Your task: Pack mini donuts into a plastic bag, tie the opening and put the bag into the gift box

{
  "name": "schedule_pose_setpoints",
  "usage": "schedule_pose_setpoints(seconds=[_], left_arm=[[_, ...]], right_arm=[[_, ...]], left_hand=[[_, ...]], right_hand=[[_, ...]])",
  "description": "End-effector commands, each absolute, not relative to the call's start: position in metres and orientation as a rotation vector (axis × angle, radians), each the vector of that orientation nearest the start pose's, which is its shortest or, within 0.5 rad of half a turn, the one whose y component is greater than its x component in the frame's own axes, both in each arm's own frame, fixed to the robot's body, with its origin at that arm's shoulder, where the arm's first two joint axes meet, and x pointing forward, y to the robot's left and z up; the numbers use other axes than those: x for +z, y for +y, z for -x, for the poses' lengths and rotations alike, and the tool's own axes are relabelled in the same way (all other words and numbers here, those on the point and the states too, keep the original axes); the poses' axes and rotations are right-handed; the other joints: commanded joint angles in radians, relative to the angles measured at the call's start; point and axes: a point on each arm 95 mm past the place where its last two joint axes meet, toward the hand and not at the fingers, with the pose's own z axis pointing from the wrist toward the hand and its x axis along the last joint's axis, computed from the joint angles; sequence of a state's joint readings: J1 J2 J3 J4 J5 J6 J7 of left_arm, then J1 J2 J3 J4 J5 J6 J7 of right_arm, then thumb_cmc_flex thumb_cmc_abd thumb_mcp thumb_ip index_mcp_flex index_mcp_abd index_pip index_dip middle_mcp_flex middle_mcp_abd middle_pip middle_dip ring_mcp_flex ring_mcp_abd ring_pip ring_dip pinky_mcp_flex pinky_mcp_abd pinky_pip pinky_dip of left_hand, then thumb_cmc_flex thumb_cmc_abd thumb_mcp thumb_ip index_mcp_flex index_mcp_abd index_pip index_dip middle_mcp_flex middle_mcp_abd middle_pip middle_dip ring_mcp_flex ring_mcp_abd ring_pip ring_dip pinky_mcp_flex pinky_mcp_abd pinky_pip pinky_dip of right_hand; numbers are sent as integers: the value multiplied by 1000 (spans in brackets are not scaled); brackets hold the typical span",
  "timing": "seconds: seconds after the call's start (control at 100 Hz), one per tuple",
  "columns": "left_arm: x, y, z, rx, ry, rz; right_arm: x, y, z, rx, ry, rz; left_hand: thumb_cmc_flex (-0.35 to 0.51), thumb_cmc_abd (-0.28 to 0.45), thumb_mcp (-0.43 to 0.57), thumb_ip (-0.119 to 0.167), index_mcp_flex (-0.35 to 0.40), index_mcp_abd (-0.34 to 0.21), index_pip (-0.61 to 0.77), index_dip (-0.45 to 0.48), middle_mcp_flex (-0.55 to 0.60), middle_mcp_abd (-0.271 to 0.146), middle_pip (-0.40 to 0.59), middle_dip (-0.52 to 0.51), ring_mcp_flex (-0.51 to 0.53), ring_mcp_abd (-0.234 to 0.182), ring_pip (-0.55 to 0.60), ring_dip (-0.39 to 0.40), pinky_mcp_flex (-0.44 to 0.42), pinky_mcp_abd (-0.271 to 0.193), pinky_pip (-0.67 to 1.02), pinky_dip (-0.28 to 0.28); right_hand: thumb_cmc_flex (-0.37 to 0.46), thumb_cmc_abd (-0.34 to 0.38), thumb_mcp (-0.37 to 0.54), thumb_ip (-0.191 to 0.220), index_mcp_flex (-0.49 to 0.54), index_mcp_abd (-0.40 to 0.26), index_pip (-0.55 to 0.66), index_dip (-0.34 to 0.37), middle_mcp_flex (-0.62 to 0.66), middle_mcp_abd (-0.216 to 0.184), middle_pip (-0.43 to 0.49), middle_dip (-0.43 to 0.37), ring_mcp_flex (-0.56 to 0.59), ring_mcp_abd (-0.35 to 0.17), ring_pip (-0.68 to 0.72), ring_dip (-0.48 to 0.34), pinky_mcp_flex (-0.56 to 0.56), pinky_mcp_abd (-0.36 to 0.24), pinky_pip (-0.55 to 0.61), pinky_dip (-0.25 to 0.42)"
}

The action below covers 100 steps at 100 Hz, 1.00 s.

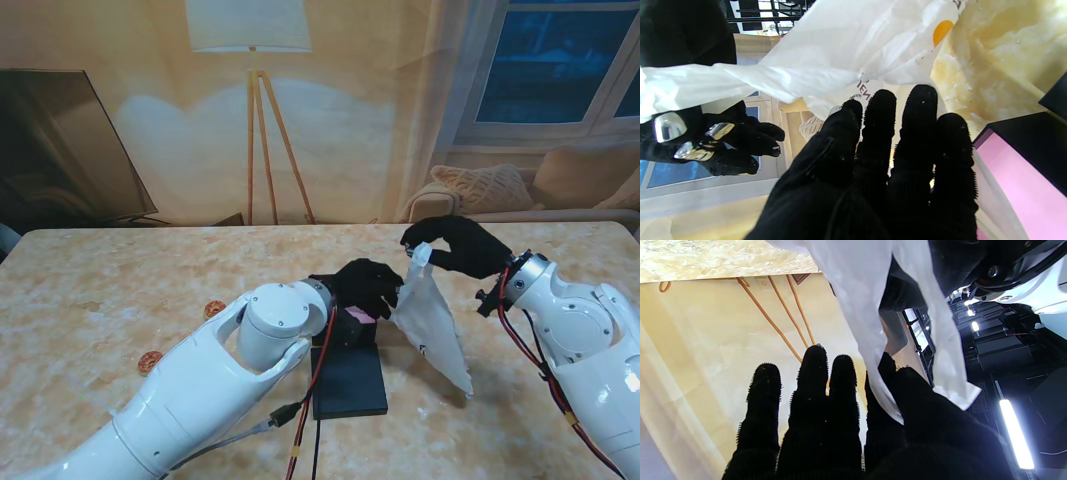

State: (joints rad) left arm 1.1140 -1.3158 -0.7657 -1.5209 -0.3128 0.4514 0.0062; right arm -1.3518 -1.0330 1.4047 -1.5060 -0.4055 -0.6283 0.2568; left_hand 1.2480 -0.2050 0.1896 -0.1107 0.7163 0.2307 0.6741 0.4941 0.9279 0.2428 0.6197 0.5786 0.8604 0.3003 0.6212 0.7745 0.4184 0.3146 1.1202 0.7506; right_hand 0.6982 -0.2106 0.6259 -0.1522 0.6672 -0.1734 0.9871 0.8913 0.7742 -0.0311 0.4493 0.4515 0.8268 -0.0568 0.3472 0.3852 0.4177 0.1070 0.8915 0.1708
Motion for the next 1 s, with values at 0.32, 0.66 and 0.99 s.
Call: schedule_pose_setpoints(seconds=[0.32, 0.66, 0.99], left_arm=[[-254, -215, -440, -1951, 1376, 2366], [-257, -217, -445, -2051, 1447, 2257], [-251, -205, -443, -2059, 1618, 2045]], right_arm=[[-216, -48, -451, 2189, 1546, -1092], [-215, -48, -450, 2205, 1550, -1117], [-215, -48, -451, 2197, 1538, -1140]], left_hand=[[-106, -135, 309, -52, 47, -58, 4, -42, -9, -53, -118, 110, -169, -6, 22, 104, -144, -111, -1, 137], [-208, -255, 501, -144, 156, -31, 56, -97, 118, -47, -106, 9, -162, -27, -63, 20, -174, -144, -93, 9], [-203, -146, 330, -91, 123, -37, -98, -94, -42, -21, -89, -99, -300, 5, -62, 70, -261, -150, -101, 109]], right_hand=[[154, 49, 85, 67, -10, -265, 25, 27, 7, -29, -2, 23, 1, -20, -7, -12, -2, -32, -16, -2], [151, 45, 86, 65, -8, -272, 19, 25, 6, -32, -14, 16, -10, -16, -18, -18, -11, -29, -19, -3], [144, 33, 98, 63, -4, -270, 16, 23, -10, -18, -25, 10, -43, 11, -32, -22, -37, 18, -7, 5]])
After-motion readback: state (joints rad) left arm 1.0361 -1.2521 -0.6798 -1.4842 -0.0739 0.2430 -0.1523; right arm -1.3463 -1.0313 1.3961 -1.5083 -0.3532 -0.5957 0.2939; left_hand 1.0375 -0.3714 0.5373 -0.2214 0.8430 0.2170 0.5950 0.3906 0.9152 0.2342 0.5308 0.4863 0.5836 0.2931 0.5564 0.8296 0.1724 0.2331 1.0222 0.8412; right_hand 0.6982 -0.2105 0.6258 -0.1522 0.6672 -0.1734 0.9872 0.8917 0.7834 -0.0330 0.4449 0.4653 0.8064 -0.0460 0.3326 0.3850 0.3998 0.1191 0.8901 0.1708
